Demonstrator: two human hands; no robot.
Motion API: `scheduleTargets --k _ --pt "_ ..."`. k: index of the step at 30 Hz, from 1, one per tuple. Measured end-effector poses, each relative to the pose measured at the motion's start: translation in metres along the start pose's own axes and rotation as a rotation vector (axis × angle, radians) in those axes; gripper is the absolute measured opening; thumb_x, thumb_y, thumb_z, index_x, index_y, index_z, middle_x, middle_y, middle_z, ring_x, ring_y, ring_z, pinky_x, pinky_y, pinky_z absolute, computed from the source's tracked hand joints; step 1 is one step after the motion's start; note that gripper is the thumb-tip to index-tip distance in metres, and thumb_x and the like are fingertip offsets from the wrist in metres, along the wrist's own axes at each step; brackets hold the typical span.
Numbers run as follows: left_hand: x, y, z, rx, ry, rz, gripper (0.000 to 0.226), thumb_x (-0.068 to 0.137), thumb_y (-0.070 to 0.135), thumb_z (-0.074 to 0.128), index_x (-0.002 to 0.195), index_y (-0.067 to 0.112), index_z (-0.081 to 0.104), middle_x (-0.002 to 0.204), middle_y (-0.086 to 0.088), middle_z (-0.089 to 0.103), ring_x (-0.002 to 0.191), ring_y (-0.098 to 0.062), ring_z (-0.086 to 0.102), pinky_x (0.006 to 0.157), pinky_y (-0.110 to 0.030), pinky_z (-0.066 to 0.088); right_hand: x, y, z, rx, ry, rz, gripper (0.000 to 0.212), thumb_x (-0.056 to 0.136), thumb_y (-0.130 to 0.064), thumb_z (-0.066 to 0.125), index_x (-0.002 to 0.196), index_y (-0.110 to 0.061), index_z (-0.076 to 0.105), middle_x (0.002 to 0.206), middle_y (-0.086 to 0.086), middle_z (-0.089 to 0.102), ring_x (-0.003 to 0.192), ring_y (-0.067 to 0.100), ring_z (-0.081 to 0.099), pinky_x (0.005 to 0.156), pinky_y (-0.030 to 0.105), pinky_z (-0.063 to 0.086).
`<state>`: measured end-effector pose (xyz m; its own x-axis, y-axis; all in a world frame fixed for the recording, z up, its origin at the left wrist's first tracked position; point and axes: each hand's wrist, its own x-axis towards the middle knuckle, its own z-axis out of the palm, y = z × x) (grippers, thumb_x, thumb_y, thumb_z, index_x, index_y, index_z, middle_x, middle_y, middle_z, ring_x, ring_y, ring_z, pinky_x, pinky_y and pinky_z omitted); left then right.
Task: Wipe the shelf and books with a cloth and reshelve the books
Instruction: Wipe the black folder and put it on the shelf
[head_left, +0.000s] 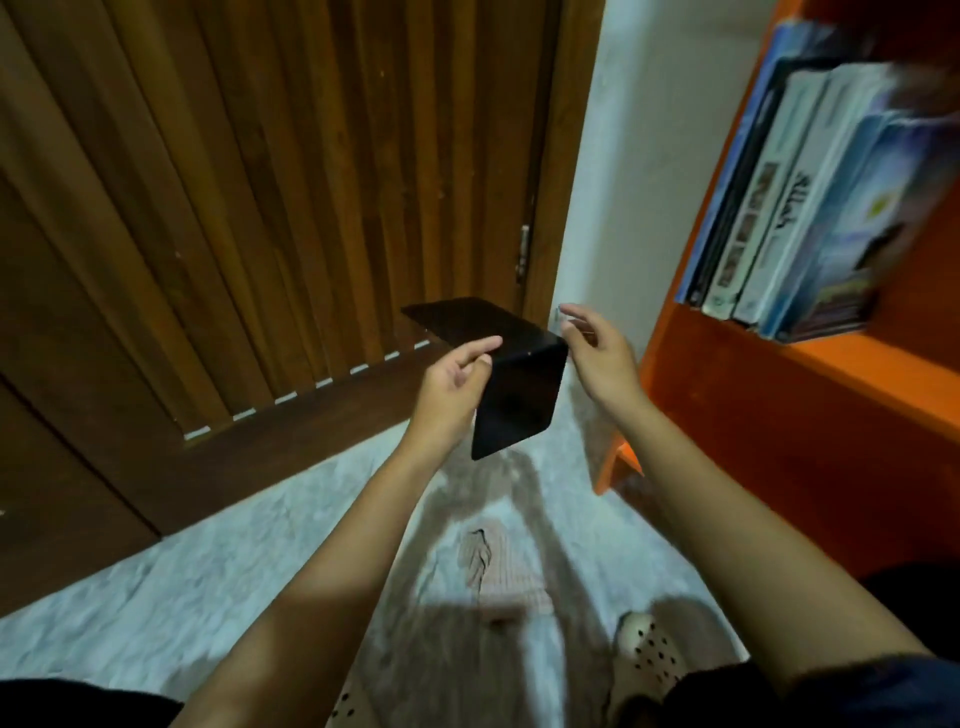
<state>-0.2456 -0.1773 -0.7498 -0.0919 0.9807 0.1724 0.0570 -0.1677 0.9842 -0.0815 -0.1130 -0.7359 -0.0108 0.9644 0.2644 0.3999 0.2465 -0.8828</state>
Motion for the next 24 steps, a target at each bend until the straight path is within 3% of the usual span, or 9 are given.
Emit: scheduleTargets --k 2,6,9,10,13,19,21,22,24 --pt "-0.015 0.020 0.011 0.037 -0.068 0.093 0.025 0.097 0.019 0.047 0.110 0.033 0.063 0.079 -0.010 0.058 0.073 -0.027 0.048 0.065 -0.033 0.037 -0.004 -0.029 -0.017 -0.031 -0.048 0.005 0.031 0.096 -0.019 0.049 0.126 -0.015 0.056 0.123 0.010 0.059 0.114 0.022 0.055 0.101 0.037 0.044" --pt "-0.045 0.057 0.036 0.143 -0.196 0.260 0.029 0.098 0.015 0.046 0.120 0.027 0.059 0.078 -0.013 0.055 0.076 -0.015 0.049 0.070 -0.025 0.038 -0.017 -0.068 -0.059 -0.248 -0.098 0.054 0.039 0.095 -0.029 0.051 0.133 -0.021 0.050 0.133 0.009 0.055 0.122 0.025 0.051 0.104 0.035 0.039" --pt "-0.063 0.077 0.055 0.269 -0.285 0.405 0.032 0.098 0.013 0.046 0.128 0.018 0.056 0.062 0.000 0.053 0.055 0.002 0.042 0.056 -0.011 0.032 -0.034 -0.086 -0.094 -0.349 -0.064 0.022 0.041 0.096 -0.029 0.049 0.136 -0.020 0.046 0.137 0.008 0.051 0.125 0.025 0.047 0.101 0.033 0.036" --pt "-0.068 0.082 0.061 0.303 -0.318 0.440 0.033 0.098 0.013 0.046 0.129 0.015 0.055 0.061 0.000 0.053 0.050 0.001 0.041 0.052 -0.010 0.031 -0.039 -0.087 -0.104 -0.348 -0.031 0.014 0.041 0.096 -0.029 0.049 0.136 -0.019 0.045 0.138 0.007 0.050 0.126 0.024 0.046 0.102 0.033 0.035" --pt "-0.078 0.094 0.085 0.345 -0.421 0.519 0.037 0.098 0.016 0.045 0.134 0.016 0.050 0.073 -0.016 0.062 0.055 -0.012 0.048 0.055 -0.018 0.034 -0.059 -0.086 -0.130 -0.187 0.150 0.007 0.044 0.095 -0.027 0.051 0.138 -0.017 0.045 0.142 0.003 0.047 0.131 0.019 0.042 0.109 0.033 0.033" --pt "-0.084 0.115 0.132 0.293 -0.577 0.563 0.047 0.098 0.018 0.044 0.144 0.024 0.034 0.065 0.000 0.051 0.055 -0.012 0.041 0.055 -0.028 0.033 -0.095 -0.068 -0.177 0.125 0.471 -0.010 0.046 0.094 -0.039 0.052 0.138 -0.030 0.043 0.143 -0.003 0.045 0.127 0.017 0.046 0.105 0.044 0.041" --pt "-0.080 0.125 0.149 0.226 -0.557 0.582 0.046 0.099 0.018 0.045 0.144 0.024 0.035 0.081 0.002 0.060 0.067 -0.010 0.050 0.061 -0.026 0.042 -0.098 -0.061 -0.192 0.165 0.523 -0.026 0.047 0.093 -0.040 0.053 0.138 -0.032 0.043 0.142 -0.004 0.046 0.126 0.017 0.047 0.104 0.045 0.043" --pt "-0.076 0.130 0.158 0.193 -0.535 0.585 0.046 0.098 0.017 0.046 0.143 0.023 0.037 0.099 0.004 0.062 0.082 -0.006 0.055 0.069 -0.019 0.046 -0.099 -0.057 -0.199 0.169 0.544 -0.034 0.047 0.092 -0.041 0.054 0.137 -0.033 0.044 0.143 -0.005 0.045 0.127 0.016 0.046 0.104 0.045 0.042" --pt "-0.065 0.143 0.175 0.155 -0.477 0.591 0.045 0.097 0.016 0.050 0.141 0.023 0.040 0.121 0.009 0.054 0.109 0.001 0.050 0.083 -0.001 0.040 -0.097 -0.048 -0.212 0.177 0.589 -0.041 0.048 0.092 -0.042 0.055 0.137 -0.034 0.044 0.144 -0.007 0.044 0.130 0.015 0.043 0.107 0.044 0.040"
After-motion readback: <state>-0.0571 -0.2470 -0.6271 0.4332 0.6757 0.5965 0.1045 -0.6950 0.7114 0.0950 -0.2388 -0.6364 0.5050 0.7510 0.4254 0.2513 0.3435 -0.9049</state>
